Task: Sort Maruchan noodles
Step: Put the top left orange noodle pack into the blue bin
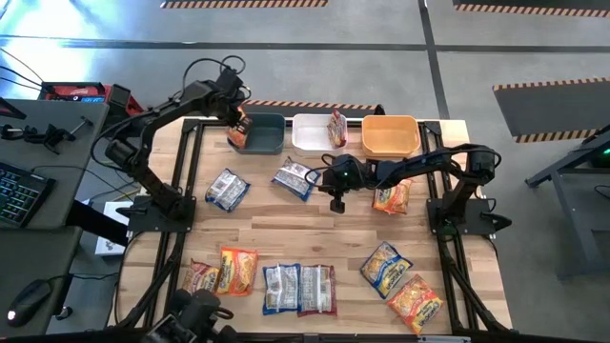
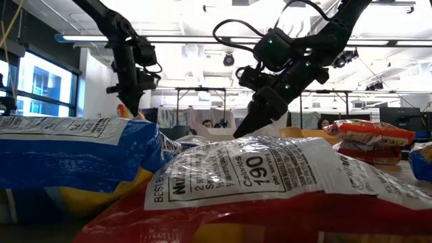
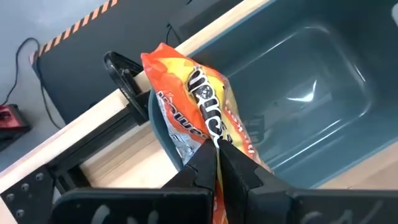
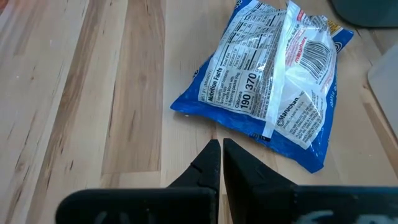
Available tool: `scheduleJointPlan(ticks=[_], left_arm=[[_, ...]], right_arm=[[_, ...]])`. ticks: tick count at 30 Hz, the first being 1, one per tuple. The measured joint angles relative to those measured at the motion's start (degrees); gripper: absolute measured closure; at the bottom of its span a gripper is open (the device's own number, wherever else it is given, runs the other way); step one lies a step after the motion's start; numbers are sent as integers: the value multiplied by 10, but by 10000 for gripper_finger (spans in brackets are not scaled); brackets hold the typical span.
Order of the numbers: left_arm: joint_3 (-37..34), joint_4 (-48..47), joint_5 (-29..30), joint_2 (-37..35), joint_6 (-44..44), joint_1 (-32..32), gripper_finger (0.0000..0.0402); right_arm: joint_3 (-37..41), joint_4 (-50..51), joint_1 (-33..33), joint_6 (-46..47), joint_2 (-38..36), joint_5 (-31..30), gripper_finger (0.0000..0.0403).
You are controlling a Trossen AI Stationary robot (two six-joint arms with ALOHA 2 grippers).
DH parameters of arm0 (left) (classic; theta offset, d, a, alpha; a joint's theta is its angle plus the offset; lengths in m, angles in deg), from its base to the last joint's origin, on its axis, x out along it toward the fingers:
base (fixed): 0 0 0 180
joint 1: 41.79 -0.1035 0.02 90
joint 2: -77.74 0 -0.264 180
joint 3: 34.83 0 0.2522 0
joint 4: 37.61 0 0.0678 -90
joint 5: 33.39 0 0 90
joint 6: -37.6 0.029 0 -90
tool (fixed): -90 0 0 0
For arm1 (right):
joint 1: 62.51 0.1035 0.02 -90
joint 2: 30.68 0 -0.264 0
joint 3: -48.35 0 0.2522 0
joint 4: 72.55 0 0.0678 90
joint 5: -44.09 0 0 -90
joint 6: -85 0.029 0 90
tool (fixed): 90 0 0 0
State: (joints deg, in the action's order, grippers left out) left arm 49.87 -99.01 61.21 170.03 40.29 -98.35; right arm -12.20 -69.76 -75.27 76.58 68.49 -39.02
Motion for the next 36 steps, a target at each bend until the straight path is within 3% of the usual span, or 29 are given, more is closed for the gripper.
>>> scheduleJointPlan(ticks=[11, 22, 36], left_arm=[[0, 5, 52, 0, -14, 36, 401], [0, 2, 229, 1, -5, 103, 401], [0, 11, 295, 77, 32, 149, 401]], right_arm=[[0, -1, 0, 0, 0, 0, 402], [0, -1, 0, 0, 0, 0, 402], [0, -1, 0, 5, 0, 2, 402]])
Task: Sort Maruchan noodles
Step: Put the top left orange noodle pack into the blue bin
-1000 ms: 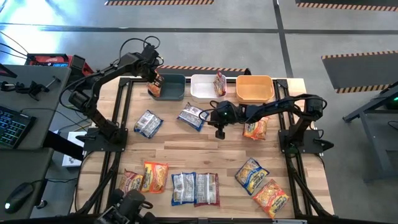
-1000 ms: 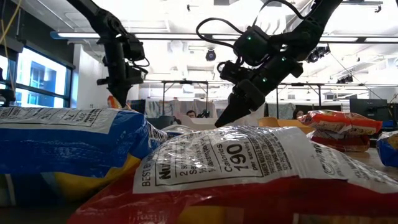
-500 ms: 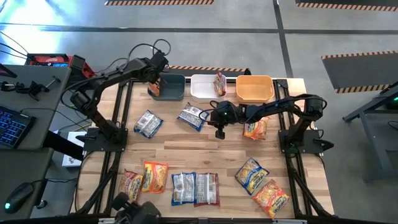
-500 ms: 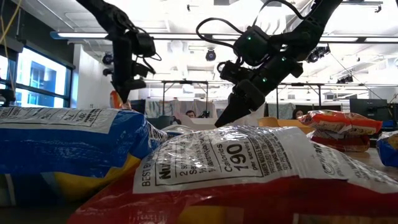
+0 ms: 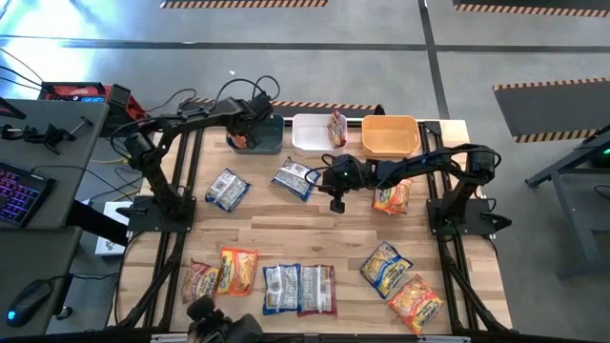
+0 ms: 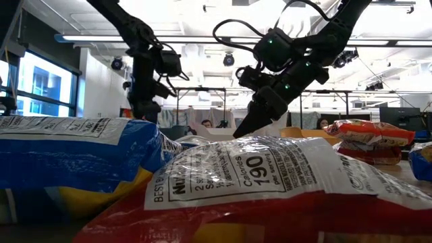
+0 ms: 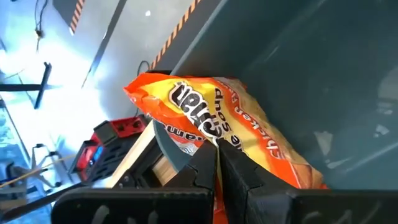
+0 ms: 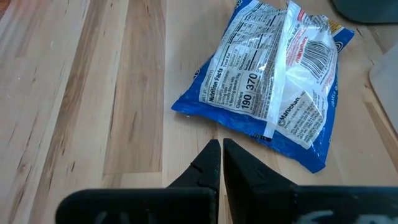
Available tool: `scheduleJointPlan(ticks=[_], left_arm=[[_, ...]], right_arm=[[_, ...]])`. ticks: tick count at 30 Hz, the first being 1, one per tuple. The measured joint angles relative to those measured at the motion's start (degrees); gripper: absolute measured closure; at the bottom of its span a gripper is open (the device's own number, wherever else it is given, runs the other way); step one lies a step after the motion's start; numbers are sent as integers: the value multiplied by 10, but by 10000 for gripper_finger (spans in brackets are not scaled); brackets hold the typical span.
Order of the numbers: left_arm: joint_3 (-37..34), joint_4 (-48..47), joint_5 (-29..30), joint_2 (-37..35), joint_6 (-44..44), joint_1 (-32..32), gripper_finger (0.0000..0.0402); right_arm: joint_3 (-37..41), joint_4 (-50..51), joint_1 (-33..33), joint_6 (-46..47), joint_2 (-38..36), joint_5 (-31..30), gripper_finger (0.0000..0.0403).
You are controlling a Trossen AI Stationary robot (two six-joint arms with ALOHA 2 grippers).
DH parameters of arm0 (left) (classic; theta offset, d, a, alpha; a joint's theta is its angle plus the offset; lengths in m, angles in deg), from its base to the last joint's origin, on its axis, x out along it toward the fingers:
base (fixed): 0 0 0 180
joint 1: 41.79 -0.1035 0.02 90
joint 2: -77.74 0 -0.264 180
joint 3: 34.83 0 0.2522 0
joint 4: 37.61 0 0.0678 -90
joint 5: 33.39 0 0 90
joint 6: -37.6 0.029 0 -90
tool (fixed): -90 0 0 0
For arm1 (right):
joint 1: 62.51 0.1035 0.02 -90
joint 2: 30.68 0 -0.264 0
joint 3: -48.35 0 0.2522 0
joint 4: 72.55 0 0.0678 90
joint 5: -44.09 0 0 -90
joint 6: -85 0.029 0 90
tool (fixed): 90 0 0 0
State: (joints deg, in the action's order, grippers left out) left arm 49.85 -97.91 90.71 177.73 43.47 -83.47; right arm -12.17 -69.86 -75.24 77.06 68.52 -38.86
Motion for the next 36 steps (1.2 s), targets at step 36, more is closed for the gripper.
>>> scheduleJointPlan(ticks=[36], left_arm=[[0, -39, 7, 1, -5, 1, 285]], right_arm=[[0, 5, 0, 4, 0, 3, 402]])
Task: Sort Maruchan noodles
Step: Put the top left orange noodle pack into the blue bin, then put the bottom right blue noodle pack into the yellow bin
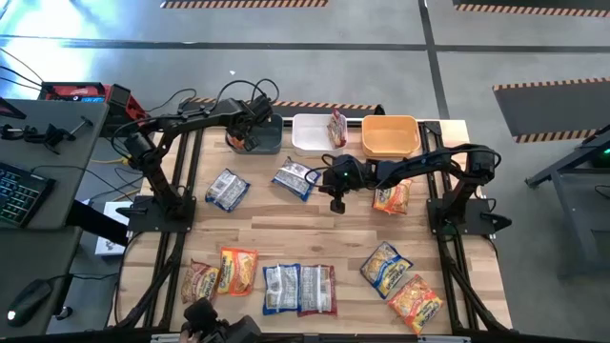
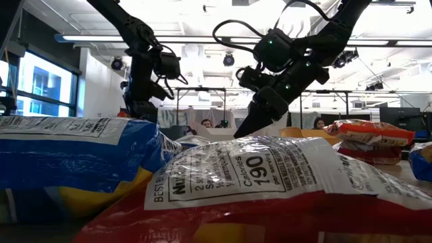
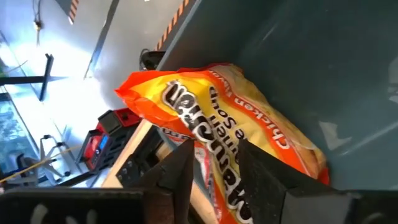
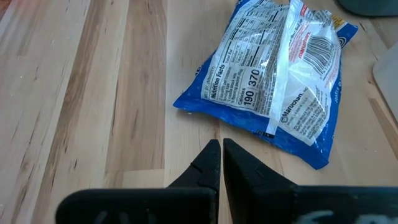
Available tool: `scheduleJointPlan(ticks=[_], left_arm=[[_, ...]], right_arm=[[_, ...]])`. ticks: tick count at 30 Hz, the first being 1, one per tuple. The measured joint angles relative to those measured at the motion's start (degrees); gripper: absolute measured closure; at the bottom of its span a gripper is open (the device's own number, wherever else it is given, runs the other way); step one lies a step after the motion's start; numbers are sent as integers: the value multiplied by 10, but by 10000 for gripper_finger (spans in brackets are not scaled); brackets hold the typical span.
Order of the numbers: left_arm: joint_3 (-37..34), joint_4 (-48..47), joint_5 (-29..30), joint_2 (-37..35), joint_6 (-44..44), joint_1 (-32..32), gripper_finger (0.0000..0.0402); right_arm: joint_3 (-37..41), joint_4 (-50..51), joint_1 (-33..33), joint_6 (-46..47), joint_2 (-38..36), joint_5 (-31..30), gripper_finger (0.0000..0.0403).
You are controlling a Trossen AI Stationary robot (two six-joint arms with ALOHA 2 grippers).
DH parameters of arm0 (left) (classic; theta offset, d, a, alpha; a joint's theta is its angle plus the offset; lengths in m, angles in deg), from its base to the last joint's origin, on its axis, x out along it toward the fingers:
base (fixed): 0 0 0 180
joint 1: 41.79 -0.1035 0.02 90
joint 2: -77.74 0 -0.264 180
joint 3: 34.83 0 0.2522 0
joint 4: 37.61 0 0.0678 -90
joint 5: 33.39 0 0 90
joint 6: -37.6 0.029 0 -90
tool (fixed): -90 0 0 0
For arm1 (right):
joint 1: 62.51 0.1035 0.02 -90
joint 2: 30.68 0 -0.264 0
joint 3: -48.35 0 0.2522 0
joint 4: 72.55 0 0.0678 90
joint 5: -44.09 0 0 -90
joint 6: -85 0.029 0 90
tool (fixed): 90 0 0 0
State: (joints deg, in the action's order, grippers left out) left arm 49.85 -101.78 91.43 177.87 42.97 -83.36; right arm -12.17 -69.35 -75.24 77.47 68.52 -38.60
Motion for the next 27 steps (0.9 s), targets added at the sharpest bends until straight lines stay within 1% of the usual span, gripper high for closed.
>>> scheduleJointPlan(ticks=[9, 14, 18, 20, 22, 24, 27], left_arm=[[0, -2, 15, -23, 13, 4, 264], [0, 0, 18, -61, 20, 7, 263], [0, 1, 14, -106, 18, 9, 263], [0, 1, -7, -132, 17, 13, 265], [-5, 10, -47, -164, 8, 21, 270], [-25, 34, -101, -200, -4, 33, 279], [-86, 105, -194, -260, -18, 58, 297]], right_arm=[[0, 0, 0, 0, 0, 0, 402], [0, 0, 0, -1, 0, 0, 402], [0, 0, 0, -2, 0, 0, 402], [0, -1, 0, -2, 0, -1, 402], [0, -1, 0, -2, 0, -2, 402], [0, -1, 0, -2, 0, -10, 402], [0, -1, 0, -2, 0, -17, 402]])
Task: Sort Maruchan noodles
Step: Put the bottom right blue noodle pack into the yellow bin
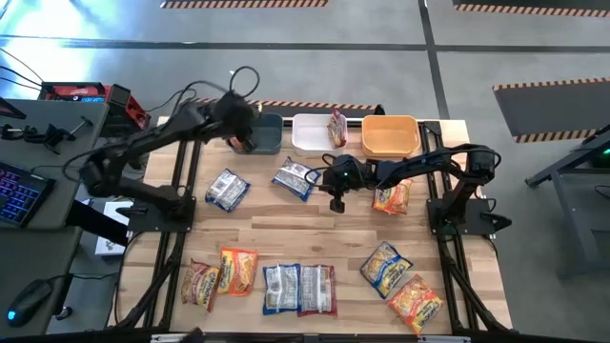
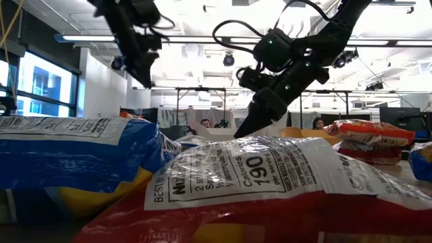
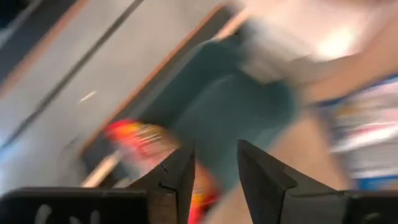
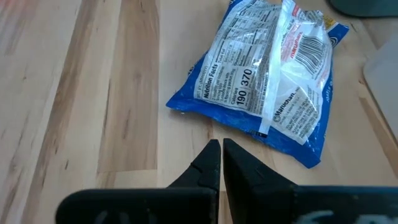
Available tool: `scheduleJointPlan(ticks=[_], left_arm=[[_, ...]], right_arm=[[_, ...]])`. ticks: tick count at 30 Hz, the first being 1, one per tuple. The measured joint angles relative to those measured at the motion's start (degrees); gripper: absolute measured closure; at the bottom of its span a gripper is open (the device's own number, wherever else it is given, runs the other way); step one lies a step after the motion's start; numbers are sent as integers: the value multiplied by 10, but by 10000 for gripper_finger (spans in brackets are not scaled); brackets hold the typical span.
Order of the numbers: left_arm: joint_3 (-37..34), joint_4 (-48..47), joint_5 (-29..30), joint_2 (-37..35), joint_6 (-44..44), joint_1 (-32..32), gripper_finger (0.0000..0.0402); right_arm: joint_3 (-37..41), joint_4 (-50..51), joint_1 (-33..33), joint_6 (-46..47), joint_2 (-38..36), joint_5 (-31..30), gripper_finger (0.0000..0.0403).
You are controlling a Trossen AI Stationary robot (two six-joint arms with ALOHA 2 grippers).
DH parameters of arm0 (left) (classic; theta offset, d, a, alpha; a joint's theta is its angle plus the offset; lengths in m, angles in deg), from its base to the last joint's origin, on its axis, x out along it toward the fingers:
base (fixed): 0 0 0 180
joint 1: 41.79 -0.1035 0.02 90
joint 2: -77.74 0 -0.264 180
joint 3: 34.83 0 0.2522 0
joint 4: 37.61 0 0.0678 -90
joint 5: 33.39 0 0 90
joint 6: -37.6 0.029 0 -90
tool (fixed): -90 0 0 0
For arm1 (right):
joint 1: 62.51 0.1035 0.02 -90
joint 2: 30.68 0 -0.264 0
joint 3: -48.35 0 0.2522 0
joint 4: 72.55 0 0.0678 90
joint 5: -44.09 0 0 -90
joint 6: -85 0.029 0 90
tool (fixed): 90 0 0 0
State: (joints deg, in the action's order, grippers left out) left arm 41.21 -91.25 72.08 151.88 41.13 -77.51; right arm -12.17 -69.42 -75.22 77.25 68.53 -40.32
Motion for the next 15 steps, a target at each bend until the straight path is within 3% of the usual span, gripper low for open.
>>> scheduleJointPlan(ticks=[4, 8, 15], left_arm=[[-111, 139, -108, -77, -34, 53, 326], [-225, 281, -161, -123, -54, 118, 353], [-390, 634, -220, -114, -96, 206, 383]], right_arm=[[0, 0, 1, 1, 0, -11, 402], [0, 0, 9, 8, 0, -11, 402], [-8, 44, 51, 27, -21, -11, 402]])
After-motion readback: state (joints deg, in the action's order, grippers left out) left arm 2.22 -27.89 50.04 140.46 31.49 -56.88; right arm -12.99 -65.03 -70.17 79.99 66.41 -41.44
